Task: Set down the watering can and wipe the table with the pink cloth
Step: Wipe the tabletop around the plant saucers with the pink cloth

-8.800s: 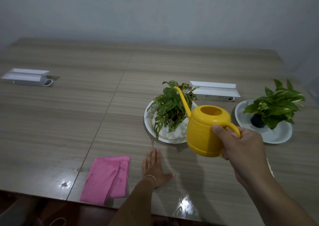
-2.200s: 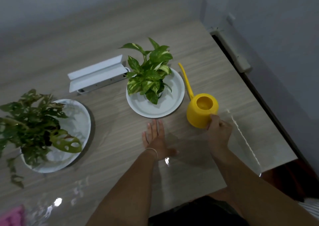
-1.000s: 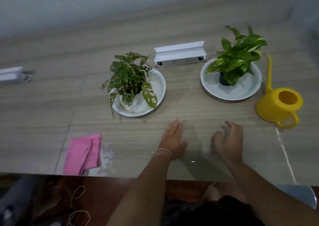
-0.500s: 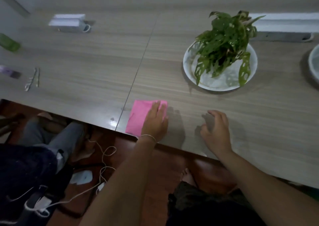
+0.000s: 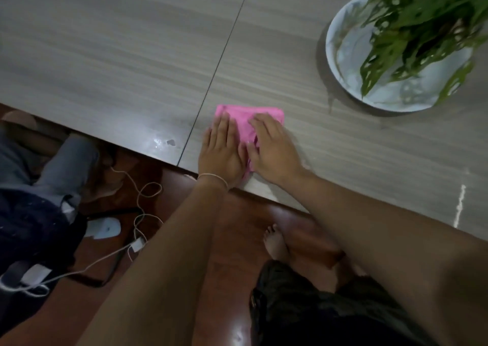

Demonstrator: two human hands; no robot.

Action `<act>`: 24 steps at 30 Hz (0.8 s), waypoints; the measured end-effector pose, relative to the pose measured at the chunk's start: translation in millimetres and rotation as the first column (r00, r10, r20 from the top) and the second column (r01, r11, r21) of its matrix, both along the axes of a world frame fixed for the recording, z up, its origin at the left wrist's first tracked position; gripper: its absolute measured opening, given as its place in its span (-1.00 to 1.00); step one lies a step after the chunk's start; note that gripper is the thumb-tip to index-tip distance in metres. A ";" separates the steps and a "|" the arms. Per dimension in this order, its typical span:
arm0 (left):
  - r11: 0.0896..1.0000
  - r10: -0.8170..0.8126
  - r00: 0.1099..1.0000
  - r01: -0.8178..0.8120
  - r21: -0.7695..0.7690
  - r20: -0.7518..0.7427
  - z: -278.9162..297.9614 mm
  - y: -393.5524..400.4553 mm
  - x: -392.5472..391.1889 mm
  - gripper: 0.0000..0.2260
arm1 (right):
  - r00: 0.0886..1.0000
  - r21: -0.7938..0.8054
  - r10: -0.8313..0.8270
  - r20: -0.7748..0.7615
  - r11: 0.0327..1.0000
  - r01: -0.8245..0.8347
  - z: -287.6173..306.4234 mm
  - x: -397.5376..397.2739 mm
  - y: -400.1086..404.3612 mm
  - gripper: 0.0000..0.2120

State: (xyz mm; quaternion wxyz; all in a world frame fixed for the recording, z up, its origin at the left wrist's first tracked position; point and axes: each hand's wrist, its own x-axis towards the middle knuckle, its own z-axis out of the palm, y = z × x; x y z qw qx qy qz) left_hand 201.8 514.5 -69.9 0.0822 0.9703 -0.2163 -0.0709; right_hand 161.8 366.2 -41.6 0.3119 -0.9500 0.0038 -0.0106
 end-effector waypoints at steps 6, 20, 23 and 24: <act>0.999 -0.015 1.000 0.015 0.028 0.026 -12.1 -5.4 18.3 -0.35 | 0.998 -0.097 0.022 -0.050 0.995 -0.027 -18.3 55.1 16.2 -0.45; 0.993 -0.057 0.998 0.056 -0.106 -0.005 -3.4 -45.1 17.2 -0.42 | 0.999 -0.300 0.037 -0.025 0.953 -0.043 -29.2 39.7 -42.1 -0.41; 0.976 -0.129 0.991 0.122 -0.178 -0.029 0.7 -69.2 12.1 -0.42 | 1.000 -0.348 -0.012 -0.022 0.938 0.003 -30.9 21.4 -70.8 -0.42; 0.973 -0.143 0.989 0.134 -0.189 -0.036 0.8 -78.3 8.8 -0.45 | 0.999 -0.362 -0.030 -0.025 0.932 0.019 -30.6 12.9 -79.1 -0.41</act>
